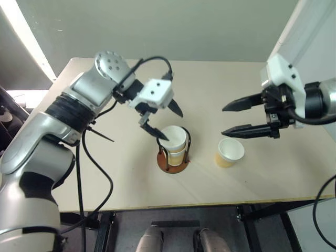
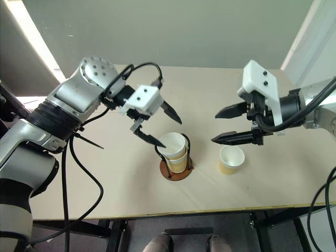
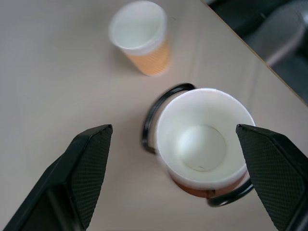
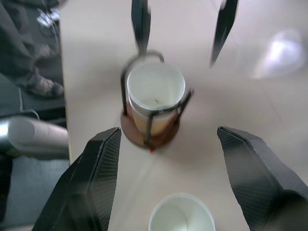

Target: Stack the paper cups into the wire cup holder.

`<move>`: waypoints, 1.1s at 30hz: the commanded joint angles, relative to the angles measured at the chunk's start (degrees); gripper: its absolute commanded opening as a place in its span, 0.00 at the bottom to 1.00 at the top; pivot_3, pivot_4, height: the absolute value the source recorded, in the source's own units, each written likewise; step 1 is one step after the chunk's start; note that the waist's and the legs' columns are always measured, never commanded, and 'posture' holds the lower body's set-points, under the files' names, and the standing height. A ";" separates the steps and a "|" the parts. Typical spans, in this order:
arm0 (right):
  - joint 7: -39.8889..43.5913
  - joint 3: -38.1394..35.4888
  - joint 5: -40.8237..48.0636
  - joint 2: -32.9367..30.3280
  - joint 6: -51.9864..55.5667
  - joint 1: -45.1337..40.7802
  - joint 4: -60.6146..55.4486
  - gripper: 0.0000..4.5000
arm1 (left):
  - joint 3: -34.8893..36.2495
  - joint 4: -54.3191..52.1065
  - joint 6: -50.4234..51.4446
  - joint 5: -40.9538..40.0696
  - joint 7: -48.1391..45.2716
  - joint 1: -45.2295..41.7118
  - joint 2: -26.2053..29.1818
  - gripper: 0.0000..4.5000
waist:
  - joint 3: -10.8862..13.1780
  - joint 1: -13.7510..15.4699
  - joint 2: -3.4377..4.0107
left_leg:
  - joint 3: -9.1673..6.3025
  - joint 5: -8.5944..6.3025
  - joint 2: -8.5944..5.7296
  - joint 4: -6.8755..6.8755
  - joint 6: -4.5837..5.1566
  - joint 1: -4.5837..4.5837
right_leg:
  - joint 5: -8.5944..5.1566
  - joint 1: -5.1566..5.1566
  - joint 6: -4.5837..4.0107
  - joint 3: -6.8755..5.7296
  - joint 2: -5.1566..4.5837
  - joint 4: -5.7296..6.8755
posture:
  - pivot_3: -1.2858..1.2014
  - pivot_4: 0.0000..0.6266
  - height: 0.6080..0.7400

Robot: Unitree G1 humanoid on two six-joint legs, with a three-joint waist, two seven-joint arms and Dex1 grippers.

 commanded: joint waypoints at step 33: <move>11.55 21.03 -36.32 4.74 -31.26 9.07 14.61 0.73 | 30.87 -22.74 21.24 7.06 0.02 19.05 11.98 1.00 | 0.00 -0.93 0.01 | 0.82 -0.09 0.07 0.11 0.29 0.36 | 0.27 -0.03 0.33 0.94 0.05 0.01 | 0.52 0.24 1.00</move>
